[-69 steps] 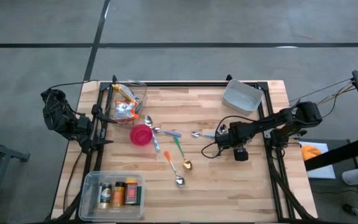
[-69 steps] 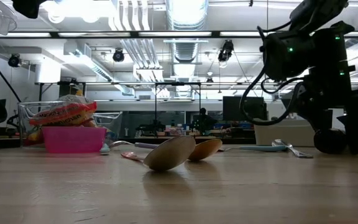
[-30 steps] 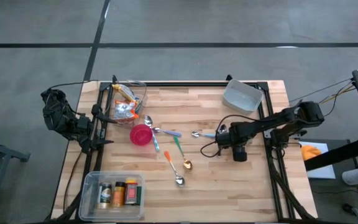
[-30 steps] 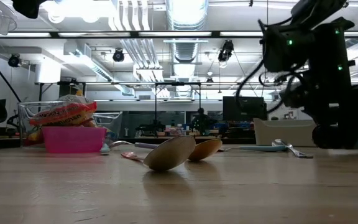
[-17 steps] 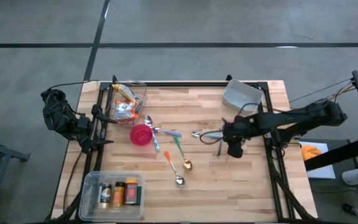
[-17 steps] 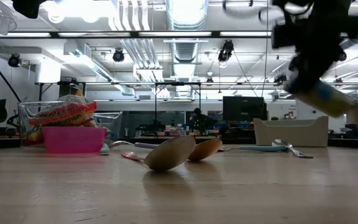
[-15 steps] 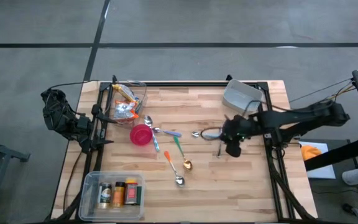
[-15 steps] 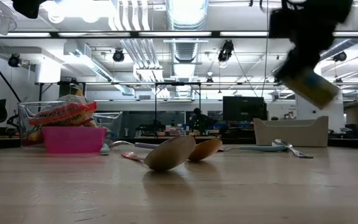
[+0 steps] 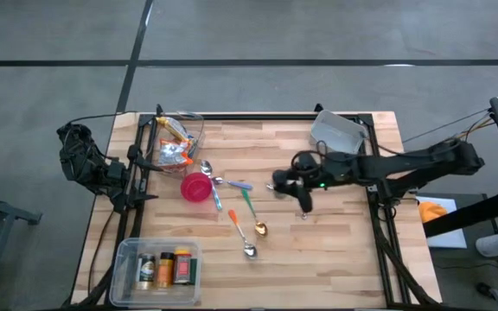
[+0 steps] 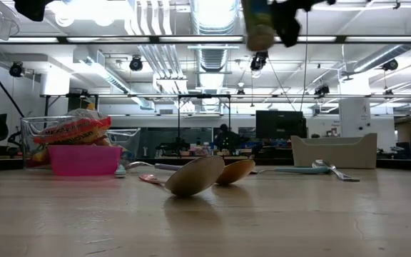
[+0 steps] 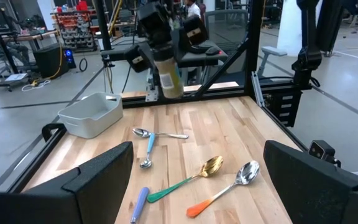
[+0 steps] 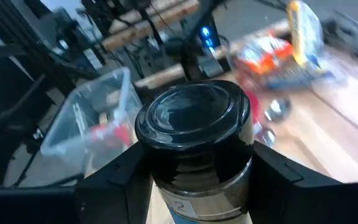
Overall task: Pick & Place Food Item
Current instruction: Put the black seasoning bottle into the white bin
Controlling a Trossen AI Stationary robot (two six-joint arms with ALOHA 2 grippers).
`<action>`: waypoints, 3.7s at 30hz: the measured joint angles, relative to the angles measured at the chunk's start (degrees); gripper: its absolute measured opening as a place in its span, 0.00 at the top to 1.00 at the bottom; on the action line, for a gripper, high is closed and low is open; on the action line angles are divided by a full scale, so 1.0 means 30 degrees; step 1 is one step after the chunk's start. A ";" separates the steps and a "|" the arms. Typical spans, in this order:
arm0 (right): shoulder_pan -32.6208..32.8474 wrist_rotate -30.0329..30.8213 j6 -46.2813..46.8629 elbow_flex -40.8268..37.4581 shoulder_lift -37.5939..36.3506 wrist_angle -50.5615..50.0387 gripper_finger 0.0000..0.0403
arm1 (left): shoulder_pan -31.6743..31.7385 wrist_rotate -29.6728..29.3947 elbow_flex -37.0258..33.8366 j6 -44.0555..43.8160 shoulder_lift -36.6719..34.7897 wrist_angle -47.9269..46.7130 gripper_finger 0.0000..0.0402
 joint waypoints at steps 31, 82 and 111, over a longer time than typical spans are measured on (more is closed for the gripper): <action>0.0027 -0.2556 -0.4689 1.5228 2.0270 0.7202 0.54 | -0.0011 -0.0004 0.0000 0.0002 -0.0002 0.0007 0.09; 0.0170 -0.2433 -0.5387 1.7435 2.4389 0.6230 0.46 | 0.0000 -0.0004 0.0000 0.0001 -0.0005 -0.0003 0.09; 0.0188 -0.2460 -0.3364 1.7391 2.3981 0.6286 0.18 | -0.0015 0.0000 0.0000 0.0000 -0.0005 -0.0002 0.09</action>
